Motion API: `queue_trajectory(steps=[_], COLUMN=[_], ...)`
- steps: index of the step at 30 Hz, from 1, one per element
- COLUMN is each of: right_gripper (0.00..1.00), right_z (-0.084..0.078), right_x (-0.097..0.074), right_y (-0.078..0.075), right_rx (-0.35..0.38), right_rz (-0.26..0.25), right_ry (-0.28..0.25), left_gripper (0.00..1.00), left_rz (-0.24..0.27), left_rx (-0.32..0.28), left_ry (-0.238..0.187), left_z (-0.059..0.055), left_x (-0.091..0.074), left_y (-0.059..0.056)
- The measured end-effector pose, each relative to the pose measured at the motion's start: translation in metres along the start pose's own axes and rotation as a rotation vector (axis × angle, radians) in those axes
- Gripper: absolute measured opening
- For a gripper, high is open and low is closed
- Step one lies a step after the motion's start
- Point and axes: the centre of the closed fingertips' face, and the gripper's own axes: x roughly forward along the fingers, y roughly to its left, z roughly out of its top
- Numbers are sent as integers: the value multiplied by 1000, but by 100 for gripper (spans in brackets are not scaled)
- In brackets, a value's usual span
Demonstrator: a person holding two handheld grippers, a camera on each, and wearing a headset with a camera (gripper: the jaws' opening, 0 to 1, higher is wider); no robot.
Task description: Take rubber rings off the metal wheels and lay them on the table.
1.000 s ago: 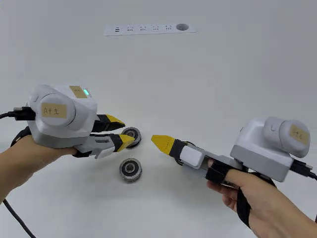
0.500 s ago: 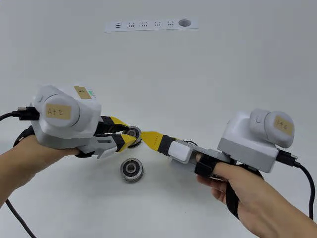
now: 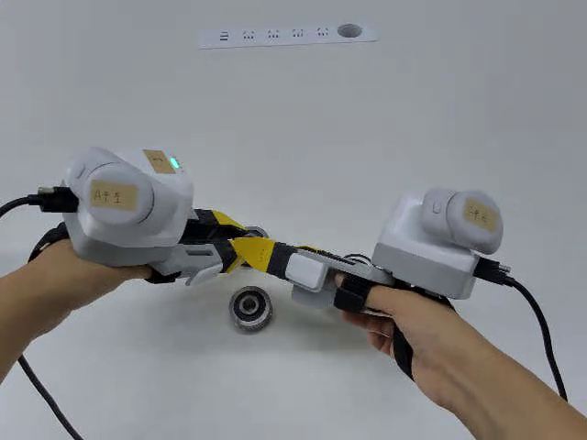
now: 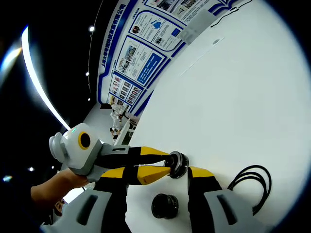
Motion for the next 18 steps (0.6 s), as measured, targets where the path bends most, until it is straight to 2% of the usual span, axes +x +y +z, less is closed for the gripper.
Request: queue_trajectory(steps=[4, 9, 13, 18], right_gripper=[51, 51, 51, 50], right_z=[0, 3, 1, 1], right_x=[7, 10, 12, 12], right_y=[-2, -3, -3, -2], right_rx=[19, 39, 51, 57], right_rz=[-1, -8, -2, -2], right_ry=[3, -12, -5, -15], left_gripper=[13, 13, 12, 12], left_rz=[-10, -19, -21, -23], left_rx=[9, 9, 49, 51], left_ry=[20, 21, 47, 49], left_z=[0, -1, 0, -1], left_x=[1, 0, 1, 1], left_y=[0, -1, -3, -3])
